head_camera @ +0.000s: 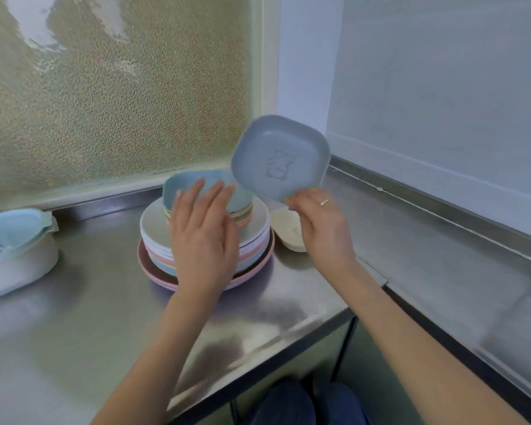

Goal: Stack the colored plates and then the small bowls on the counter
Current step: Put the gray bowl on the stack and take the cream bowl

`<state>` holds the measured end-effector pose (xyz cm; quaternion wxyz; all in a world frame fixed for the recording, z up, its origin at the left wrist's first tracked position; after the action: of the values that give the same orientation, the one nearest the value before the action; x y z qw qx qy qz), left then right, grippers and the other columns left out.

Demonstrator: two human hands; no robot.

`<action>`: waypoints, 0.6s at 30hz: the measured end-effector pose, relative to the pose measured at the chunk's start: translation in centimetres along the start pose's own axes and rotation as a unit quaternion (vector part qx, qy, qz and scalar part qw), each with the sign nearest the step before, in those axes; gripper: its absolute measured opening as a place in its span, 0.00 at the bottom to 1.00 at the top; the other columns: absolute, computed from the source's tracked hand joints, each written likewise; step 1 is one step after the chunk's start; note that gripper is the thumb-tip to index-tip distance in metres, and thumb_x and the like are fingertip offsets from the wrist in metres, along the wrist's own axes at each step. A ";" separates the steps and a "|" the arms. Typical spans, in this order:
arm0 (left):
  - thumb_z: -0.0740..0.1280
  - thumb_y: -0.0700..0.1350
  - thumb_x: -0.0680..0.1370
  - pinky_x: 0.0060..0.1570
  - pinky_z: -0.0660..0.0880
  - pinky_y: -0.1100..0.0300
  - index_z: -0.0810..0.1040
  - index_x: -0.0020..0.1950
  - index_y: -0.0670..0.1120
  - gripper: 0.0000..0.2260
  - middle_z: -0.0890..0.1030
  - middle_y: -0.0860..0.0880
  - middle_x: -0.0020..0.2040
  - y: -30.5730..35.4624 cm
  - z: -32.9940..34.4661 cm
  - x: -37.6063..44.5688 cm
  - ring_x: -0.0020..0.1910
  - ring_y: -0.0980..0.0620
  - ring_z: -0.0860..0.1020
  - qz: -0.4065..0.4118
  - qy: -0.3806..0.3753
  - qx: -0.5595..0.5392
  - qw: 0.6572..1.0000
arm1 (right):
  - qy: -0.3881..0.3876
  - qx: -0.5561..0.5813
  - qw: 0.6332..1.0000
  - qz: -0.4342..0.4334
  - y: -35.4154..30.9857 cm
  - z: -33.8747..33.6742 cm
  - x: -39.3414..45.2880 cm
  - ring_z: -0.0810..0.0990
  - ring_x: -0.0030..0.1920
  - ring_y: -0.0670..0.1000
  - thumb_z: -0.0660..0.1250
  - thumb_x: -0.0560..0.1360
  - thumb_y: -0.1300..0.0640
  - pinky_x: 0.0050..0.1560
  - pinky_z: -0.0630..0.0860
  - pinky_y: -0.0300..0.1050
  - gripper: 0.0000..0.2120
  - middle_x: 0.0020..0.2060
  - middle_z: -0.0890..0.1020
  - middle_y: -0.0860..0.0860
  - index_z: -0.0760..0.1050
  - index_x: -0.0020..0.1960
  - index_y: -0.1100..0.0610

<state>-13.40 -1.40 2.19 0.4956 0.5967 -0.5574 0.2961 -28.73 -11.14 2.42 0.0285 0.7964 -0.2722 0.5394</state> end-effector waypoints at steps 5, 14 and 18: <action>0.55 0.42 0.77 0.70 0.59 0.44 0.77 0.62 0.43 0.18 0.81 0.44 0.60 -6.6 -1.7 0.9 0.67 0.42 0.72 -0.122 -0.004 0.040 0.992 | -0.009 0.030 0.998 -0.046 -3.4 2.9 -0.7 0.74 0.52 0.54 0.68 0.63 0.80 0.58 0.66 0.33 0.17 0.43 0.83 0.60 0.81 0.47 0.66; 0.52 0.50 0.77 0.65 0.67 0.43 0.71 0.69 0.47 0.22 0.77 0.46 0.65 -11.2 0.4 -1.4 0.65 0.45 0.74 -0.275 -0.031 -0.148 0.950 | -0.052 0.088 0.992 -0.073 -5.4 5.6 0.9 0.75 0.60 0.54 0.61 0.73 0.70 0.61 0.71 0.39 0.10 0.45 0.83 0.59 0.81 0.47 0.65; 0.51 0.52 0.77 0.66 0.67 0.54 0.66 0.73 0.48 0.25 0.74 0.48 0.68 -11.2 0.2 -1.6 0.67 0.49 0.71 -0.269 -0.023 -0.159 0.950 | -0.146 0.093 0.985 -0.001 -4.8 6.9 1.6 0.75 0.63 0.56 0.60 0.73 0.68 0.61 0.73 0.49 0.13 0.56 0.81 0.60 0.80 0.52 0.60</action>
<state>-3.02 -2.24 -2.28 0.6325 0.6445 -0.4272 0.0454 -20.22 -10.10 2.13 -0.0850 0.8662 -0.2215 0.4399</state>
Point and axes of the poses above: each hand's wrist, its own x-axis towards the middle knuckle, its own z-axis out of the palm, y = z × x, the point moved 5 cm from there along x, towards the middle knuckle
